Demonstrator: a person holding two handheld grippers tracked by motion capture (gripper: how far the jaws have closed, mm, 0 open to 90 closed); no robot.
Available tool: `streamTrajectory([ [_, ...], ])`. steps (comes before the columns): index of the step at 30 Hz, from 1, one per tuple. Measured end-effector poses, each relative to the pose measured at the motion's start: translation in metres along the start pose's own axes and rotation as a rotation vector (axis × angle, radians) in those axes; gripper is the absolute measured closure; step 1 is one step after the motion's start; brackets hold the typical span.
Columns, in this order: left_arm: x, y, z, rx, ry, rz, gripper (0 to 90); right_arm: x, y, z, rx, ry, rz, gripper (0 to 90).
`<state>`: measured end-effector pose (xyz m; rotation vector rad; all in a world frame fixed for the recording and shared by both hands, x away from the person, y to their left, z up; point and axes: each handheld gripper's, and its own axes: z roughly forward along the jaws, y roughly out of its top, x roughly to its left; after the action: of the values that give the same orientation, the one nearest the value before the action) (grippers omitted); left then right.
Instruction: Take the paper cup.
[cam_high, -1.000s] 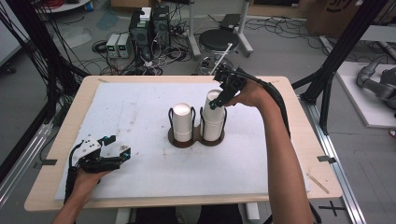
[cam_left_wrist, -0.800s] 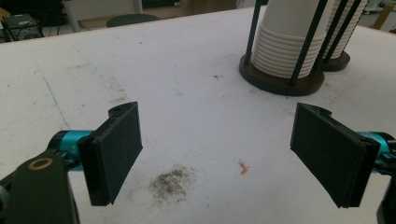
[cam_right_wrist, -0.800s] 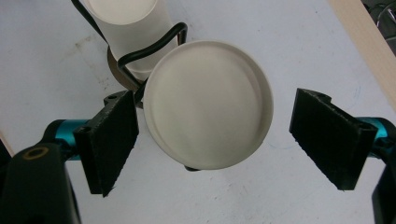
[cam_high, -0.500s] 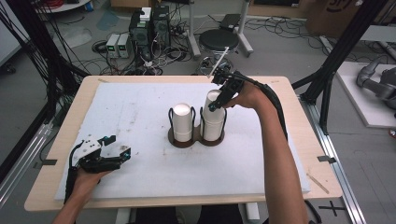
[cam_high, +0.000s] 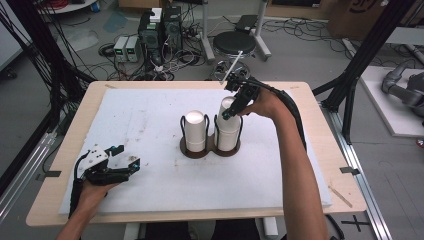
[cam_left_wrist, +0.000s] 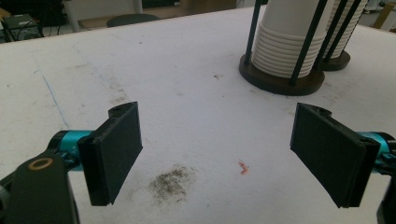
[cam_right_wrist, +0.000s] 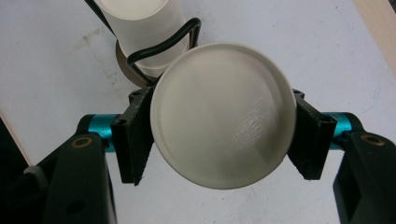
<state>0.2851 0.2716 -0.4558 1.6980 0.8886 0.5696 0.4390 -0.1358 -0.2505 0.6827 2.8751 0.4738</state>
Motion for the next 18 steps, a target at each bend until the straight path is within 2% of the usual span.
streamTrajectory([
  [10,0.0,0.0,0.0,0.003,0.0,-0.002,16.5,0.001,0.0,-0.007,-0.014,-0.003,0.006,35.4],
  [18,0.0,0.0,0.0,0.004,0.0,0.001,16.5,0.003,0.001,-0.011,-0.021,-0.002,-0.008,36.3],
])
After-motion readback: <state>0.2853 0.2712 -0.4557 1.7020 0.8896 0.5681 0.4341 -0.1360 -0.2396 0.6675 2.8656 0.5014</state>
